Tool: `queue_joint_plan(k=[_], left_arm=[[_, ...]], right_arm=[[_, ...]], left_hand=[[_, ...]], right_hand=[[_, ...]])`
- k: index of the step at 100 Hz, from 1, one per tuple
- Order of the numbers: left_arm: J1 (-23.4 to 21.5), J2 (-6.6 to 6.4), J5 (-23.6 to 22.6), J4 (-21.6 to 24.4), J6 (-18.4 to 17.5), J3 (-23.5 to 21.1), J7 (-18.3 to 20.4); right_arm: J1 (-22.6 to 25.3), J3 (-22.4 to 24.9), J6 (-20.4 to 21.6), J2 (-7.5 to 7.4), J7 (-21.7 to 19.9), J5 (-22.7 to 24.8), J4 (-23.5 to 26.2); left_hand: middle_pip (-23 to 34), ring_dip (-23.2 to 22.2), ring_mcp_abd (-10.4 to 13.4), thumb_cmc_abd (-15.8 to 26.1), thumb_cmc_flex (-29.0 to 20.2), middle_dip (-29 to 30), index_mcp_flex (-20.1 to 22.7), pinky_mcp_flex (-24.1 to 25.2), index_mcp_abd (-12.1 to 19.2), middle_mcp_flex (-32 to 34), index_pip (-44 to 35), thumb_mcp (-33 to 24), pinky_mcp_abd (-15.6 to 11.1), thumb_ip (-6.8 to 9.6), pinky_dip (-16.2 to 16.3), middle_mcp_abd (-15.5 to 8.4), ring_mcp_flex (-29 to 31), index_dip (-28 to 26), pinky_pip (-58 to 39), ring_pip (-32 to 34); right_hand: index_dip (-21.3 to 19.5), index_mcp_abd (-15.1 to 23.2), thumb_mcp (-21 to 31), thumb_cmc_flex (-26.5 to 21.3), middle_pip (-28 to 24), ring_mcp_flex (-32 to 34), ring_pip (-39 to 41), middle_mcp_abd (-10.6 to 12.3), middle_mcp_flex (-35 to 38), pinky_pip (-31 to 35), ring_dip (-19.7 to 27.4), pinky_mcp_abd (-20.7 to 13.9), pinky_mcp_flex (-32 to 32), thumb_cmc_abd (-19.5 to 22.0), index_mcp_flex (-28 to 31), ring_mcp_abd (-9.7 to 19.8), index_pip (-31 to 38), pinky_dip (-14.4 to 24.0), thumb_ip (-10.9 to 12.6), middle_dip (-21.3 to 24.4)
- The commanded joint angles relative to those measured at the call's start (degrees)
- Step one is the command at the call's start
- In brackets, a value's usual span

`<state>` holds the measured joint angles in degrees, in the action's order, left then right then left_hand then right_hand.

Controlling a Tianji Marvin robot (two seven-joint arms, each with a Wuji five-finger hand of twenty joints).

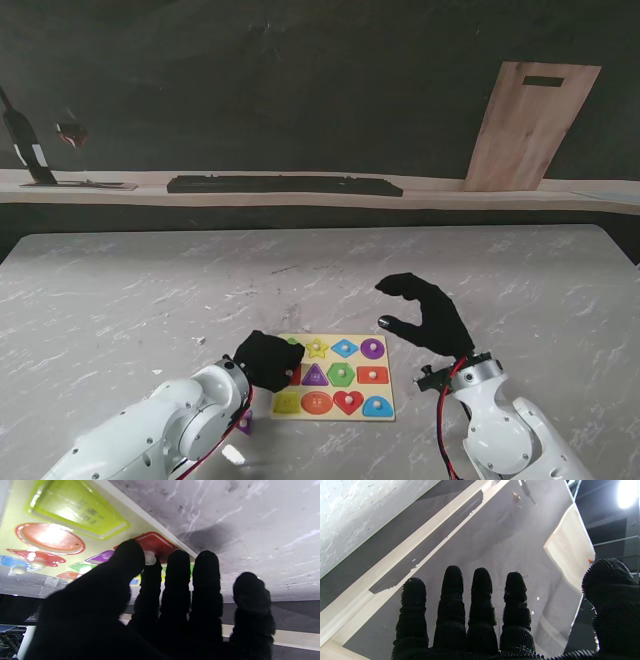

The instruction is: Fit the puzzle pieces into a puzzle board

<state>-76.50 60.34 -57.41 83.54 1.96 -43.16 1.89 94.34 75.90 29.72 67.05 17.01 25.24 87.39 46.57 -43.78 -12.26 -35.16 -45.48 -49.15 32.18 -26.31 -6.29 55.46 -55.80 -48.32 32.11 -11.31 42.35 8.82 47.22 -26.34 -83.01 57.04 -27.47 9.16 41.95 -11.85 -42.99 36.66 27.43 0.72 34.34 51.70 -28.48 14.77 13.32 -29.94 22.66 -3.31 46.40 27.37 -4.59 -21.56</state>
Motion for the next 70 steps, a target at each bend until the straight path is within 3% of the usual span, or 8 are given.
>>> queue_joint_plan(k=[1, 39, 42, 49, 70], left_arm=[[-1.0, -0.40, -0.1, -0.2, -0.5, 0.0, 0.0], [-3.2, 0.03, 0.9, -0.2, -2.6, -2.5, -3.2], [-3.4, 0.07, 1.0, -0.1, -2.6, -2.7, -3.3], [-3.9, 0.17, 1.2, 0.1, -2.8, -3.2, -3.9], [-5.6, 0.52, 1.2, 1.1, -2.5, -5.3, -6.1]], right_arm=[[0.5, -0.1, 0.3, 0.31, 0.3, 0.4, 0.5], [0.4, -0.5, 0.5, 0.21, 0.3, 1.2, 0.4], [0.4, -0.5, 0.4, 0.21, 0.3, 1.2, 0.3], [0.3, -0.6, 0.5, 0.21, 0.3, 1.2, 0.2], [0.1, -0.7, 0.2, 0.23, 0.6, 1.4, 0.0]], left_hand=[[1.8, -1.2, 1.9, -1.0, 1.7, -1.3, -2.9, 0.7, 0.6, -1.6, 7.5, 2.0, -9.8, -0.24, 0.3, -0.7, -1.6, 0.4, 0.1, 0.7], [1.3, -1.3, 1.8, 1.4, 4.7, -0.8, -6.1, 2.3, 1.9, -5.4, 11.6, 2.5, -10.4, 1.30, 0.0, -0.9, -3.5, 0.2, 1.3, -0.9], [1.2, -1.3, 1.8, 2.1, 5.4, -0.6, -6.5, 2.4, 1.8, -5.8, 11.9, 2.6, -10.5, 1.62, -0.1, -1.0, -3.6, 0.3, 1.4, -1.0], [2.8, -1.7, 1.8, 3.3, 7.8, 1.0, -6.3, 2.4, 2.1, -6.1, 11.9, 2.6, -10.3, 4.04, 0.0, -1.2, -3.6, -0.2, 1.4, -0.9], [3.1, -1.8, 1.5, 3.9, 11.6, 1.8, -6.9, 2.6, 2.0, -7.1, 12.0, 4.9, -10.3, 4.04, 0.0, -1.1, -4.0, -0.3, 1.6, -1.1]], right_hand=[[-0.5, 1.4, -1.2, 1.9, 0.2, 1.4, 0.2, 0.0, 0.9, 0.3, -0.6, 0.3, -0.7, 0.8, 0.4, -0.1, -0.4, 0.8, 0.3, -0.4], [-0.5, 1.5, -1.2, 1.8, 0.1, 1.5, 0.2, 0.0, 1.2, 0.3, -0.6, 0.2, -0.6, 0.8, 0.5, 0.0, -0.4, 0.8, 0.4, -0.4], [-0.5, 1.5, -1.2, 1.8, 0.1, 1.5, 0.2, 0.0, 1.2, 0.2, -0.6, 0.2, -0.6, 0.8, 0.5, 0.0, -0.4, 0.8, 0.4, -0.5], [-0.5, 1.5, -1.2, 1.8, 0.1, 1.4, 0.2, 0.0, 1.2, 0.2, -0.6, 0.3, -0.6, 0.8, 0.5, -0.1, -0.4, 0.8, 0.4, -0.5], [-0.5, 1.5, -1.2, 1.8, 0.1, 1.4, 0.2, 0.0, 1.1, 0.2, -0.6, 0.3, -0.7, 0.8, 0.6, 0.0, -0.4, 0.8, 0.4, -0.4]])
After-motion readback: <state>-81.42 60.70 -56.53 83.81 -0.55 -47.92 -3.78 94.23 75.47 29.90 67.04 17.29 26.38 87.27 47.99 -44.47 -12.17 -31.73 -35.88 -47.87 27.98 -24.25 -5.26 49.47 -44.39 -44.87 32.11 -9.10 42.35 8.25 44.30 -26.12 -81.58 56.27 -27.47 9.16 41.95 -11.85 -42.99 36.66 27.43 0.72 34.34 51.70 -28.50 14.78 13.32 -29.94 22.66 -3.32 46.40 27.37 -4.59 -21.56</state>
